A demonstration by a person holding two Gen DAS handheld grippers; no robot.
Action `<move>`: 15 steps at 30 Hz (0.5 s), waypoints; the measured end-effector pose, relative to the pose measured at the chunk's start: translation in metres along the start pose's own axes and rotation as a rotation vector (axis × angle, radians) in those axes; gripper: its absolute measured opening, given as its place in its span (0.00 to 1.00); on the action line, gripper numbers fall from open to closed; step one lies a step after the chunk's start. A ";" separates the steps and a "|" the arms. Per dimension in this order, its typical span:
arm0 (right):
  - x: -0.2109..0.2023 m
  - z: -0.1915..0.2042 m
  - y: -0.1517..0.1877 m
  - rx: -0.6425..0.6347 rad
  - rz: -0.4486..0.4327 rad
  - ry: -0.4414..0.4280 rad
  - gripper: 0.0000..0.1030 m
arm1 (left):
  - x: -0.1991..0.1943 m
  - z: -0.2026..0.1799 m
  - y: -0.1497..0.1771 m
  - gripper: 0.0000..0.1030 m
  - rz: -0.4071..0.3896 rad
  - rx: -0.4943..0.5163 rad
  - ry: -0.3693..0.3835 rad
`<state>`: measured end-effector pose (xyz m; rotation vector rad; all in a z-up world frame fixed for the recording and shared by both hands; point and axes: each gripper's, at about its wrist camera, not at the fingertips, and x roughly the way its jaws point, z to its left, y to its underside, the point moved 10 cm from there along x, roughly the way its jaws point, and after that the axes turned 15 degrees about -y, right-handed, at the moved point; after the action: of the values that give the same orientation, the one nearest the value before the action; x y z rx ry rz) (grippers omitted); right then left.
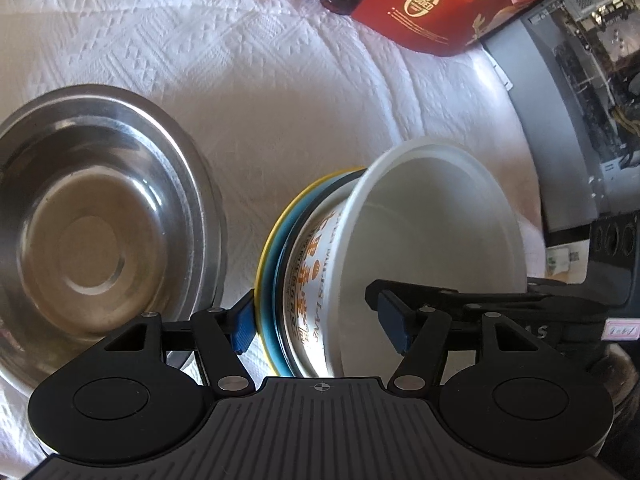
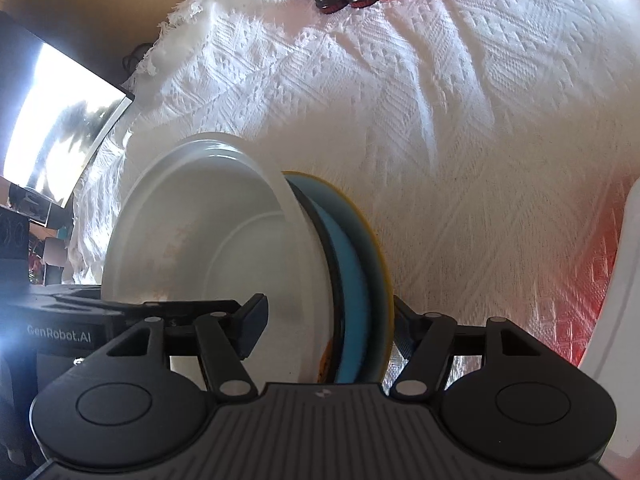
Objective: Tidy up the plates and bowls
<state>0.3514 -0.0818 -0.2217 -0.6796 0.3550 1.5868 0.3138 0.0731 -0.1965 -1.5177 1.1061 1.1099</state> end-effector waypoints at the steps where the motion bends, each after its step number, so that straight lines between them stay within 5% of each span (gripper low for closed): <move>1: 0.001 0.000 -0.001 0.008 0.005 -0.014 0.63 | 0.000 0.000 0.000 0.65 -0.004 0.001 -0.005; 15: 0.003 -0.002 0.002 0.016 0.039 -0.014 0.52 | 0.006 -0.003 0.001 0.65 -0.015 -0.032 -0.022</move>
<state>0.3504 -0.0808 -0.2259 -0.6528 0.3722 1.6236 0.3139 0.0688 -0.2017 -1.5325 1.0648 1.1369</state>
